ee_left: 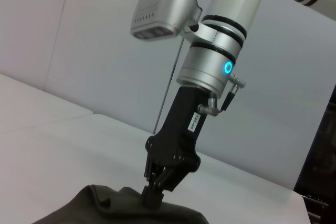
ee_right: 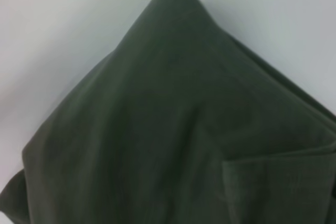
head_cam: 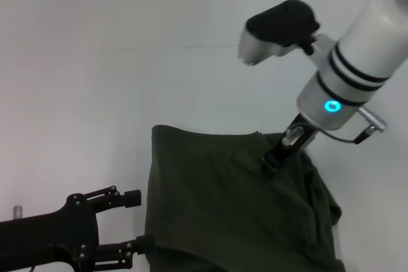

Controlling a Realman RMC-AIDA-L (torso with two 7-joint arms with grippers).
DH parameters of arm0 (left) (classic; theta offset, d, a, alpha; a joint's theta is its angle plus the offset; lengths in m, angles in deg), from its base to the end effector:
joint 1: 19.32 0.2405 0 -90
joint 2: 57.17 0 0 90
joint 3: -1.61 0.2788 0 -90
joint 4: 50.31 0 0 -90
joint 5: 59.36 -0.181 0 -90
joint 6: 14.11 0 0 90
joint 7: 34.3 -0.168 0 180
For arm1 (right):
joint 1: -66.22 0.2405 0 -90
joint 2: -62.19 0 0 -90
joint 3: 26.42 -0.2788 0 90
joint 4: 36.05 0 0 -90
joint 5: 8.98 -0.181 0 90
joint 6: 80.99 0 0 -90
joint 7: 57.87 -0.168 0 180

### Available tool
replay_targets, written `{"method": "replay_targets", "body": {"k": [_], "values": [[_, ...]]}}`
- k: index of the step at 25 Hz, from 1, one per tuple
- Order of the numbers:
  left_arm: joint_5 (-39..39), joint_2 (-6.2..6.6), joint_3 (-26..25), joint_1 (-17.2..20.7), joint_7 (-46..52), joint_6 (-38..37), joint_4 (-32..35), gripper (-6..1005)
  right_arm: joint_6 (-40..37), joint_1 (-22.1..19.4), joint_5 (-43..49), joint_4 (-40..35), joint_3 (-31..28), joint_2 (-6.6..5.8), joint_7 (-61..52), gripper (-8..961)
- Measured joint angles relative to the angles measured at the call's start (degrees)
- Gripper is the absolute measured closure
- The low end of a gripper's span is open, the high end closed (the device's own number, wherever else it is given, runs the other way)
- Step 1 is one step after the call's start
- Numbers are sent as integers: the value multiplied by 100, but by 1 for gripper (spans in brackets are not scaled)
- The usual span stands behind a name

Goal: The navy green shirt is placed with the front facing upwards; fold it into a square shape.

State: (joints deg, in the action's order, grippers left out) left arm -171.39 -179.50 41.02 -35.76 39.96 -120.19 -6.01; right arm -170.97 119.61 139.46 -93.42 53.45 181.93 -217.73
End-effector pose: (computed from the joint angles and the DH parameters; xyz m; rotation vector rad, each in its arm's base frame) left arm -0.2677 0.2330 -0.0299 -2.7843 -0.6160 -0.9224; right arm 0.1637 0.3706 -0.0697 -2.5818 1.1393 -0.6380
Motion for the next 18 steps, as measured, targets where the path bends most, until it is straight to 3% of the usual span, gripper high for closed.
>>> {"method": "replay_targets", "body": {"k": [11,18], "values": [[5,0,-5,-20,0,14,0,162,-147,-752,293,-586,-891,-101,153,933],[-2,0,8,-84,6,44,-9,162,-21,-854,282,-576,-1803,-47,627,932]]}}
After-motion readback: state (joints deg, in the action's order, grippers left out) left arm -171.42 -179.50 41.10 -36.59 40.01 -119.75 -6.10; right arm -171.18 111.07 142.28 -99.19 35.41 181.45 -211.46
